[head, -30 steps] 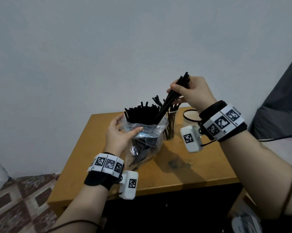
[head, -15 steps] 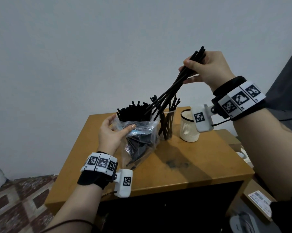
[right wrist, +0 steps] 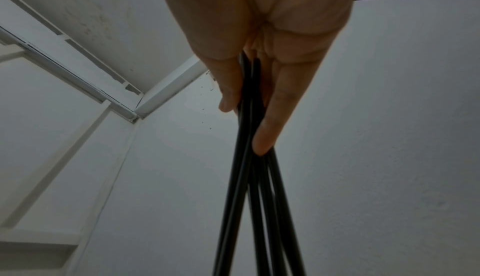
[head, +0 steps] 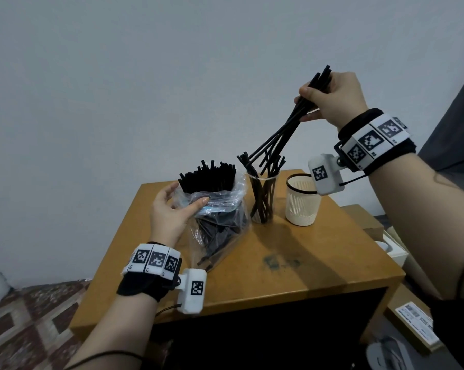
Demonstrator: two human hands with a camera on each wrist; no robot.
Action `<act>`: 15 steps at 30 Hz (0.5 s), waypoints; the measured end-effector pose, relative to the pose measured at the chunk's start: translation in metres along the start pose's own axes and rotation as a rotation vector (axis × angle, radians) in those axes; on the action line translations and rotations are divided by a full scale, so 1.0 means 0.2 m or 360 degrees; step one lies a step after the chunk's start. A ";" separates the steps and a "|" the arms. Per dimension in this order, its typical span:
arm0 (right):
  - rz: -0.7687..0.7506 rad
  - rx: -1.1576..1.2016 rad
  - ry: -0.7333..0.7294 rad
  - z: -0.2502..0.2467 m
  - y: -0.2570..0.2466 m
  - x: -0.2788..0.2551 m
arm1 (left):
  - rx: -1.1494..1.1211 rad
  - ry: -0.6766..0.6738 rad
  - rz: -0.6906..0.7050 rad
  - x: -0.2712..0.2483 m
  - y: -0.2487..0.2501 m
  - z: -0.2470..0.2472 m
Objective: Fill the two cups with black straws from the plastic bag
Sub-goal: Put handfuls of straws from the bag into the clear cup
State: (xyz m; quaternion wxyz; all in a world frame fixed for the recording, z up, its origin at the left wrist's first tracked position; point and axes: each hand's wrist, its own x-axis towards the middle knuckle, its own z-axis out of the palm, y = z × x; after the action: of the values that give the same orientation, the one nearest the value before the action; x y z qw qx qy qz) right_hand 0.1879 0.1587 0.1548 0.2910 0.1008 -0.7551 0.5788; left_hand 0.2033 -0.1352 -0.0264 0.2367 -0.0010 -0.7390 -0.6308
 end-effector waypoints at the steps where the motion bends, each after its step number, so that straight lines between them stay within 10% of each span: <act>1: 0.0004 -0.0002 0.0010 0.01 0.01 0.01 | 0.0001 -0.0002 -0.0002 0.00 0.00 0.00; 15: 0.0108 -0.0206 0.0256 0.12 0.20 0.10 | -0.0019 -0.0007 -0.0030 0.00 0.00 0.00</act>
State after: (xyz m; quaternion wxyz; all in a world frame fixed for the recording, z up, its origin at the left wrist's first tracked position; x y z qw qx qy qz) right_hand 0.1438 0.1531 0.1295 0.3368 0.0095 -0.7681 0.5445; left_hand 0.2029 -0.1363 -0.0267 0.2290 0.0032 -0.7357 -0.6374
